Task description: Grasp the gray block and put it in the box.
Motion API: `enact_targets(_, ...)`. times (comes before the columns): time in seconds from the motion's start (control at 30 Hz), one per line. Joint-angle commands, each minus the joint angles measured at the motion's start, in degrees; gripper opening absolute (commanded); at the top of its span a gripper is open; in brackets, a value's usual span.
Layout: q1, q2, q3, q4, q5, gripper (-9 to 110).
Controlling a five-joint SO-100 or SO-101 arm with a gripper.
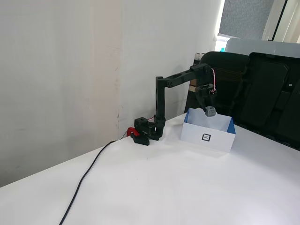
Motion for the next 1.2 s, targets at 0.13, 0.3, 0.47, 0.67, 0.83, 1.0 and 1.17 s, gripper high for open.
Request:
enact_targets(0.13, 5.7, -1.6, -0.4, -1.0, 1.2, 10)
enact_targets(0.3, 7.5, -3.9, -1.1, -2.2, 1.3, 12)
enact_targets(0.47, 8.8, -4.3, -2.7, -2.4, 1.3, 37)
enact_targets(0.67, 9.0, -4.5, -4.4, -1.5, 1.3, 25)
enact_targets(0.83, 5.0, -2.9, -3.4, -0.9, 1.5, 8)
enact_targets(1.0, -0.6, -0.1, -0.4, -1.0, 0.8, 3)
enact_targets(1.17, -8.3, 1.9, 0.1, -0.4, 0.6, 3)
